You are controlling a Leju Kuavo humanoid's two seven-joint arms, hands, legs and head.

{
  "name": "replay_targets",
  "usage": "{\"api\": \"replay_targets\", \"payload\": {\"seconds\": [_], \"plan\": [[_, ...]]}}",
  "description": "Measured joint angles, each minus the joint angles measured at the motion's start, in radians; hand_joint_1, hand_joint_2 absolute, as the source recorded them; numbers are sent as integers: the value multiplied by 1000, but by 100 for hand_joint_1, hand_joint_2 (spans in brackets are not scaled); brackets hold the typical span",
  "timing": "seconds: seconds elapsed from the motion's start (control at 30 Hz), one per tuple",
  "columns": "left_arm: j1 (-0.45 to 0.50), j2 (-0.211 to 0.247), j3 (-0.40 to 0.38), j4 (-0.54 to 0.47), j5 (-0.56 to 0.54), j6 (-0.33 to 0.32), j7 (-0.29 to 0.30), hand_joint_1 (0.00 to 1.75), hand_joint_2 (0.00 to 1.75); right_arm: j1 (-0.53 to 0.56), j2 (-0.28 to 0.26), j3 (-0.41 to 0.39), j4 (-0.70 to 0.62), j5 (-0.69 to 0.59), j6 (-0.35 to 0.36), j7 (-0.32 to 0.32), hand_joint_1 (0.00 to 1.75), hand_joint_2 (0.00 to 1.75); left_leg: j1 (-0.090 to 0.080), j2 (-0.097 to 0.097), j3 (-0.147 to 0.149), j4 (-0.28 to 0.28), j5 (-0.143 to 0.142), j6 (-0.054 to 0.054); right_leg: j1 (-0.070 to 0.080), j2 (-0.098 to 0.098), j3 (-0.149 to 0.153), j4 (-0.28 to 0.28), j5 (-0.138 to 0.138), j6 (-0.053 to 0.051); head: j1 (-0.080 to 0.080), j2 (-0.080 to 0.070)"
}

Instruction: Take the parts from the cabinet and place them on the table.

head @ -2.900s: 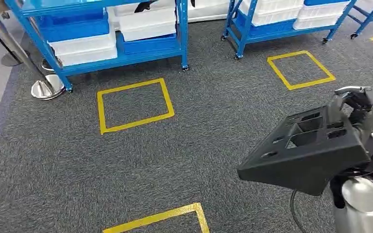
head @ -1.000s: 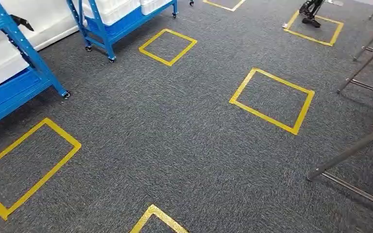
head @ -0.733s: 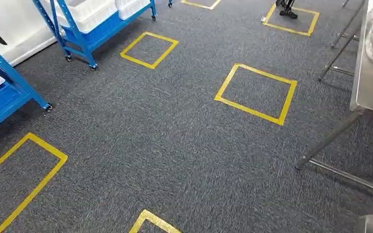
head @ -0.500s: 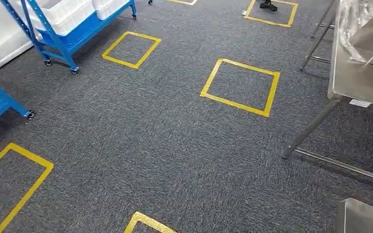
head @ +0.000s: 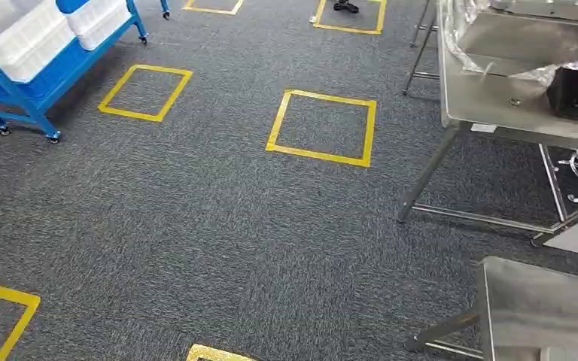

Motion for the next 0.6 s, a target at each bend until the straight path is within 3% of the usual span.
{"api": "replay_targets", "payload": {"seconds": [0.03,0.07,0.1,0.13,0.17,0.2,0.23,0.27,0.3,0.33,0.37,0.43,0.47,0.5,0.53,0.6], "plan": [[0,-3,1,0,-1,0,0,0,175,-6,0,6,5,2,0,0,175,175,3,11,-4,9,-5,-7,-7,-6,29,-55,34,9,-1,0],[0,-3,1,0,-2,-1,0,0,175,-15,0,10,8,2,0,1,175,175,8,23,-8,22,-14,-16,-13,-17,79,-139,75,19,0,0],[0,-4,1,0,-3,-1,0,0,175,-21,0,14,11,2,0,1,175,175,12,32,-11,39,-25,-24,-18,-42,130,-225,107,29,-1,0],[-1,-1,2,-1,-6,-1,1,0,175,-18,2,14,16,1,1,1,175,175,9,40,-16,51,-35,-34,-10,-72,132,-227,87,26,0,0],[0,0,2,-1,-8,-1,2,0,175,-11,-9,14,19,-5,6,2,175,175,7,46,-23,69,-51,-41,-5,-58,133,-237,94,1,-3,0],[-1,0,2,-1,-9,-2,2,0,175,1,-12,14,20,-8,13,4,175,175,7,54,-10,71,-54,-45,0,-46,130,-233,91,-12,-3,0],[0,0,2,-1,-9,-3,2,0,175,10,-16,14,22,-12,19,4,175,175,6,62,-12,64,-56,-49,1,-43,128,-226,86,-21,2,0],[0,0,2,-1,-10,-5,2,0,175,11,-24,13,23,-17,24,3,175,175,5,75,-8,70,-60,-53,0,-27,124,-226,87,-26,-2,0],[-1,-2,2,-1,-10,-6,2,0,175,15,-35,11,23,-20,26,2,175,175,12,65,-11,77,-67,-62,-4,-17,123,-226,89,-32,-3,0],[-1,-2,2,-2,-10,-6,1,0,175,24,-45,6,23,-22,28,2,175,175,15,16,-19,105,-93,-66,-3,-12,122,-227,90,-38,-3,0],[0,-2,2,-1,-10,-6,0,0,175,27,-54,2,23,-23,30,0,175,175,19,-17,-46,167,-135,-64,0,-3,122,-228,91,-42,-6,0],[4,-3,2,-1,-10,-7,1,0,175,35,-57,-2,22,-26,34,-1,175,175,20,-32,-127,340,-213,-56,13,22,118,-228,93,-51,-6,0],[6,-4,2,-1,-10,-7,1,0,175,46,-57,-3,22,-27,36,-1,175,175,18,-35,-154,389,-222,-49,18,36,117,-227,94,-52,-6,0],[6,-4,2,-1,-11,-7,1,0,175,57,-57,-8,22,-31,41,0,175,175,14,-37,-160,392,-210,-43,22,49,116,-227,94,-53,-6,0],[6,-5,2,-1,-13,-7,1,0,175,74,-60,-17,20,-35,47,3,175,175,8,-42,-144,347,-170,-32,25,63,116,-226,95,-53,-6,0],[6,-5,2,-1,-14,-7,0,0,175,95,-67,-38,18,-41,63,7,175,175,-3,-72,-69,178,-72,-12,26,87,119,-226,95,-54,-6,0]]}}
